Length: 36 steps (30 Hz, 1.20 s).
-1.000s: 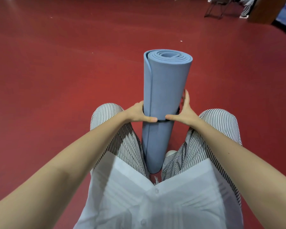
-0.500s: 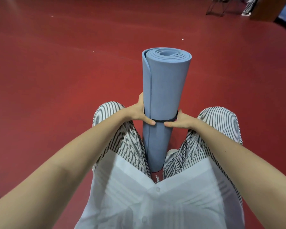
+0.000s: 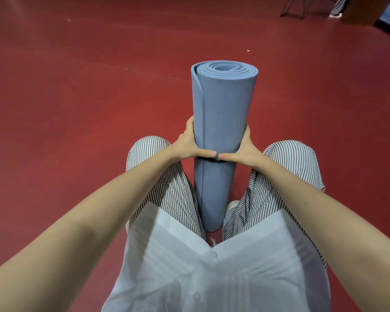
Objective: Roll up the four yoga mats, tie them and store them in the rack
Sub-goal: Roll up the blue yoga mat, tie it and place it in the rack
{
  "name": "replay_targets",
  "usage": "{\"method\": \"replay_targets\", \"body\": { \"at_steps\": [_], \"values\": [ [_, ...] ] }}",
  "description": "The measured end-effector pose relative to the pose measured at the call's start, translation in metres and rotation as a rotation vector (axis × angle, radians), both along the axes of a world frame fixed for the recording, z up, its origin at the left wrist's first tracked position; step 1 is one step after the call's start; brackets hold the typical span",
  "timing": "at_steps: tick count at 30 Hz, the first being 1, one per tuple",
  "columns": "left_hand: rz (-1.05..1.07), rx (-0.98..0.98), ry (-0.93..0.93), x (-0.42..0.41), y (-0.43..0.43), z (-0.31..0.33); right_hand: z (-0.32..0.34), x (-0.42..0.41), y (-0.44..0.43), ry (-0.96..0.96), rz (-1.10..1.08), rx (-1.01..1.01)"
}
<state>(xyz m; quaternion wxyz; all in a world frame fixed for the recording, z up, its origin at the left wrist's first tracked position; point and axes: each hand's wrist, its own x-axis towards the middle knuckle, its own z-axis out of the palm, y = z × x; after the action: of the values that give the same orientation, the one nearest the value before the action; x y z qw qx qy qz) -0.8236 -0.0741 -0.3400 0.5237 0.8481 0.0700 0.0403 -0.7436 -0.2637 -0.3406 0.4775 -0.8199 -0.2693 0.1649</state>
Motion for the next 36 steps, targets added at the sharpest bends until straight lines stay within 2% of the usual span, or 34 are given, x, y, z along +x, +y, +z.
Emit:
{"method": "replay_targets", "body": {
  "at_steps": [5,9,12,16,19,23,29,36],
  "values": [
    [-0.032,-0.127,-0.021,0.009,-0.004,0.001,0.003,0.003,-0.001,0.034,-0.013,0.102],
    [-0.042,-0.199,-0.018,0.016,-0.008,0.003,0.007,0.008,-0.003,0.062,-0.025,0.099],
    [-0.073,-0.274,-0.054,0.027,-0.012,0.008,0.01,0.018,-0.003,0.129,-0.029,0.11],
    [-0.02,-0.392,-0.078,0.047,-0.021,0.01,0.013,0.039,-0.004,0.339,-0.04,0.116],
    [0.054,-0.391,-0.106,0.065,-0.02,0.003,0.015,0.058,0.0,0.349,-0.068,0.084],
    [0.059,-0.415,-0.128,0.102,-0.016,-0.001,0.011,0.095,0.007,0.335,-0.128,0.133],
    [0.195,-0.48,-0.058,0.176,-0.023,-0.012,-0.009,0.162,0.012,0.408,-0.217,0.183],
    [0.16,-0.575,0.053,0.27,-0.011,-0.024,-0.03,0.247,0.027,0.55,-0.275,0.175]
  ]
}}
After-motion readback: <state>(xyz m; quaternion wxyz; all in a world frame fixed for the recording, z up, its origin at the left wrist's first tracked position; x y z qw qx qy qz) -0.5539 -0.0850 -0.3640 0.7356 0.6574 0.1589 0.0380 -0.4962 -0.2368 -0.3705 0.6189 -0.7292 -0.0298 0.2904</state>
